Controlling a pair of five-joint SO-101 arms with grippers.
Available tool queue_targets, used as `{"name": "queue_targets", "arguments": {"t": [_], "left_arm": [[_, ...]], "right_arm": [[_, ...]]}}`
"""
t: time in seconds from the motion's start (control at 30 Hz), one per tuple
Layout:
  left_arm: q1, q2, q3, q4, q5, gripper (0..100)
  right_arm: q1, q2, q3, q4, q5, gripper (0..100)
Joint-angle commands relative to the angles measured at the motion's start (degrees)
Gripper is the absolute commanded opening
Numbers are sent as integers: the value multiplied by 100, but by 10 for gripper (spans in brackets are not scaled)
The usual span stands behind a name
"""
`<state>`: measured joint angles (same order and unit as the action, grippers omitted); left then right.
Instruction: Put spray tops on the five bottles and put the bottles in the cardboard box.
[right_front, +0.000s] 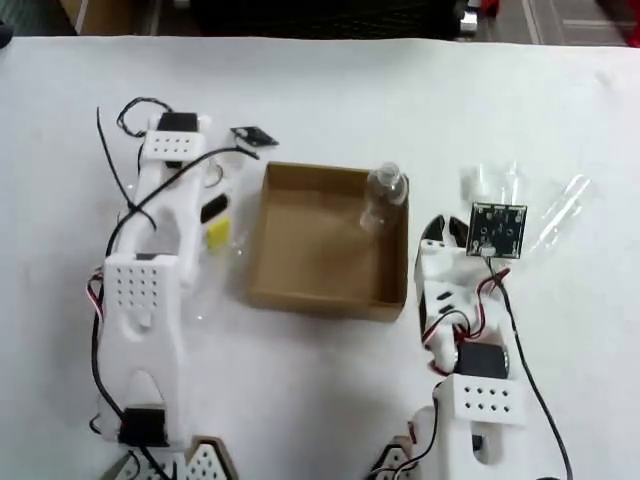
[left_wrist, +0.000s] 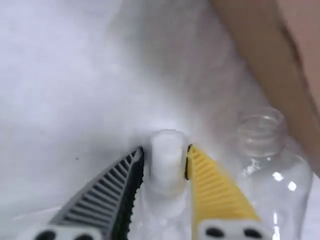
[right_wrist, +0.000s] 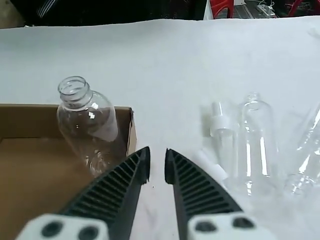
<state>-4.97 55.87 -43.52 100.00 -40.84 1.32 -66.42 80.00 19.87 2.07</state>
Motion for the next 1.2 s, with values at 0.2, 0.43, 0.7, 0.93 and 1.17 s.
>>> {"name": "queue_targets", "arguments": {"t": [0.2,0.43,0.7,0.93,1.17], "left_arm": [[321,4,-1108,229,211,27],[664,-910,-1459,237,1582,27],[831,-3099,-1512,229,3174,33],[1182,-4971,-1468,193,4404,116],[1771,-5578,-1503,26,4431,30]], "right_arm": [[-40,-48,-35,-127,79,39],[-40,-48,-35,-127,79,39],[-40,-48,-35,-127,79,39],[-31,-48,-35,-127,79,39],[-13,-48,-35,-127,79,39]]}}
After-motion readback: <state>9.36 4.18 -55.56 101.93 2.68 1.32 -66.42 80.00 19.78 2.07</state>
